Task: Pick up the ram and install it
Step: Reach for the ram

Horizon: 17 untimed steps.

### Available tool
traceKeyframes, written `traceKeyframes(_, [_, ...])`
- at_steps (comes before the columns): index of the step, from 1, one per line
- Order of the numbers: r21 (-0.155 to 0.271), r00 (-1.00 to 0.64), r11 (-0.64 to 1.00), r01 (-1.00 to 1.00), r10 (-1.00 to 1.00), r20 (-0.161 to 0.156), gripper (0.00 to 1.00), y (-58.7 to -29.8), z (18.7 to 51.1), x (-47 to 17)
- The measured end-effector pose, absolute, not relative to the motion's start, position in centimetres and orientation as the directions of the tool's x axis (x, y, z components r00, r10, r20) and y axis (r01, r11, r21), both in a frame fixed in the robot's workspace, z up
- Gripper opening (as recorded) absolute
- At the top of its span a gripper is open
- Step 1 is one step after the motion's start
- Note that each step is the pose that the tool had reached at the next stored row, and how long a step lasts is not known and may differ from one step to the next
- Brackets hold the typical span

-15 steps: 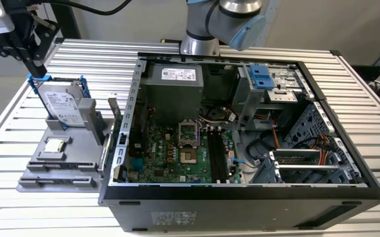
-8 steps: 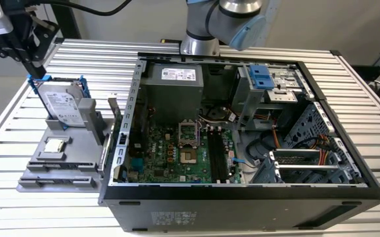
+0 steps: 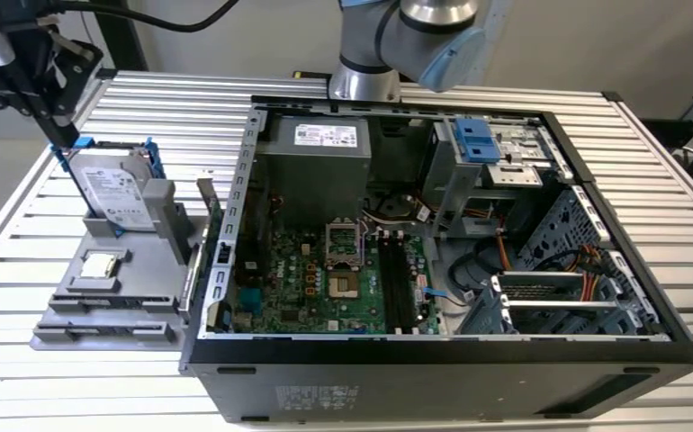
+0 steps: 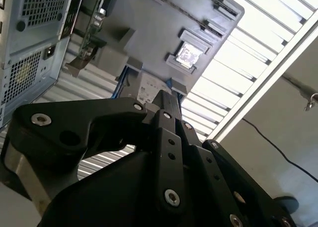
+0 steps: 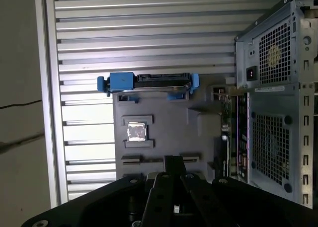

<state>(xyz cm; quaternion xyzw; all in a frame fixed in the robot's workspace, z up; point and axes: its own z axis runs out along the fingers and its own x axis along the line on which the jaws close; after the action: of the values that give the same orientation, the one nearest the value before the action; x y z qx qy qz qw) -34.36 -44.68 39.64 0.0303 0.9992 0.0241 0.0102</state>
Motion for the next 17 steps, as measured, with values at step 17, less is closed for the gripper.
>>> traceKeyframes(17, [0.049, -0.998, 0.997, 0.060, 0.061, -0.018, 0.00, -50.4, 39.6, -34.4])
